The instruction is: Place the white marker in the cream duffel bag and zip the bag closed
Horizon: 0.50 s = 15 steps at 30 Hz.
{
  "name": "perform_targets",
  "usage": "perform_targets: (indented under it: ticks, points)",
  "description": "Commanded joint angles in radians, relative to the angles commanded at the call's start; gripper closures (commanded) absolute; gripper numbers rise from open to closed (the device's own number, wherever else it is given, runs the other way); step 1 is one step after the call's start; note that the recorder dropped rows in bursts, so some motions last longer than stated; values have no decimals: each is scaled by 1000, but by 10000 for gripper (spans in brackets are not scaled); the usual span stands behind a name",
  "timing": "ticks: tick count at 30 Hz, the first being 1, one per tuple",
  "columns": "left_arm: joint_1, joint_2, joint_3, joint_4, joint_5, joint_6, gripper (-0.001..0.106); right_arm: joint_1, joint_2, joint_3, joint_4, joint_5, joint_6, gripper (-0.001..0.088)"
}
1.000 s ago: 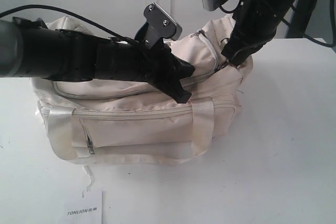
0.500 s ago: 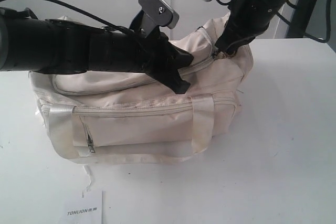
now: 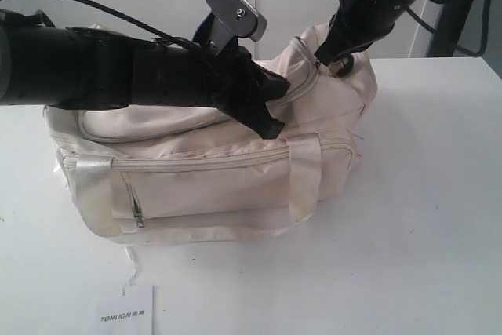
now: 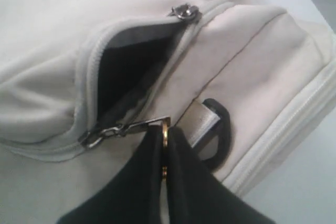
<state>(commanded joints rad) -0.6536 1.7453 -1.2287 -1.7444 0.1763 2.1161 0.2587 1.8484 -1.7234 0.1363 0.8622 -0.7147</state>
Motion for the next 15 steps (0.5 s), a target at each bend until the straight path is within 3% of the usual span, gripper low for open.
perform_targets:
  ticks: [15]
  points:
    - [0, -42, 0, 0, 29, 0, 1053, 0, 8, 0, -2, -77, -7, 868]
